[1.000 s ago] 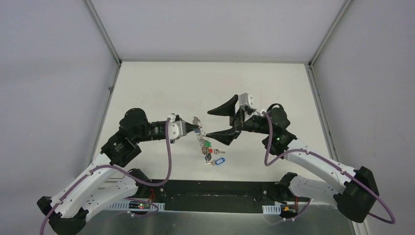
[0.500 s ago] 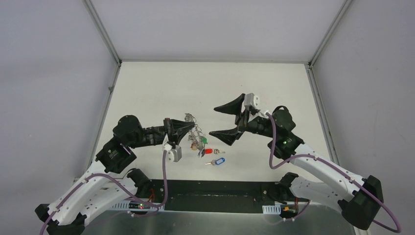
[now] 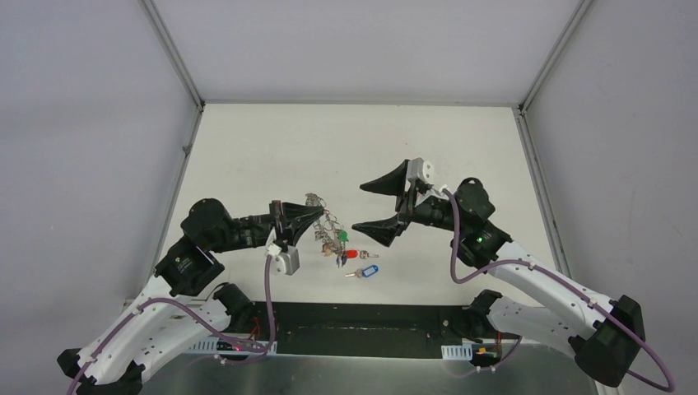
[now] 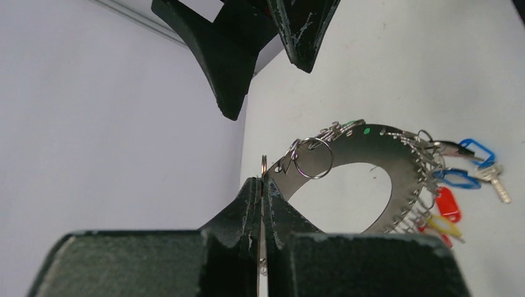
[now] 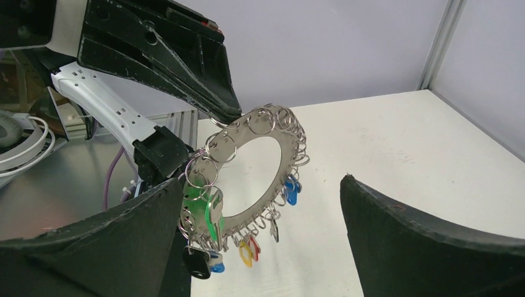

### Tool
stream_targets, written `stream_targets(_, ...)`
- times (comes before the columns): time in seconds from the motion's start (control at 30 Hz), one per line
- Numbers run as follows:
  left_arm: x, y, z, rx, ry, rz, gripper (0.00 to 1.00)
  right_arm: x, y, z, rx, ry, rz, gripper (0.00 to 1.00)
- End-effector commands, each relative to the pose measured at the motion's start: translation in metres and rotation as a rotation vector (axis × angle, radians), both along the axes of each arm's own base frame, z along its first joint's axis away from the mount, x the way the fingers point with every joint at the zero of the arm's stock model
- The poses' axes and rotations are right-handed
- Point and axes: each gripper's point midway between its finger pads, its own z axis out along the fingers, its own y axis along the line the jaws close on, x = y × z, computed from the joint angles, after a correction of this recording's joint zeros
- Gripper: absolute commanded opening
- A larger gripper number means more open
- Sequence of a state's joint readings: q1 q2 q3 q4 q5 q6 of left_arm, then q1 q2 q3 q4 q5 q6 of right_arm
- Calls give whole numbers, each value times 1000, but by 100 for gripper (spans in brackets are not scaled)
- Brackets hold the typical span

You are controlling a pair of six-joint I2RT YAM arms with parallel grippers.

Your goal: Put the keys on the keyring

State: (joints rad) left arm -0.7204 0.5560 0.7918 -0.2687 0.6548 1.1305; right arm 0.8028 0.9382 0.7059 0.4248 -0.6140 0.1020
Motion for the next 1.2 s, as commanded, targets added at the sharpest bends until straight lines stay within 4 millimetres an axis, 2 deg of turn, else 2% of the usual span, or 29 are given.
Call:
stream_targets(0.0,-4,3,26,-141,151,11,0,-1,-2,7,6,-31,-1,100)
stream_targets(0.1,2,1,13,-207,407,49,0,4,-2,-2,-30,-6,-21,100)
stream_targets(0.17,4,-1,-6,-236,582,76,0,8,-2,-11,-62,17,-40,100)
stream_targets(0.33,19,6,-43,-325,841,215,0,15,1,-38,-123,97,-59,100)
stream_targets(0.5,23,8,-53,-379,929,257,0,10,11,-61,-169,171,3,98)
stream_targets(0.7,41,16,-62,-498,1077,387,0,6,23,-77,-204,241,85,94)
stream_targets(0.87,47,11,-76,-476,1150,435,0,10,28,-89,-229,269,90,93)
stream_targets(1.03,51,5,-86,-448,1188,452,0,15,32,-94,-230,318,74,90)
stream_targets(1.17,51,4,-90,-435,1189,455,0,29,37,-93,-202,439,9,85)
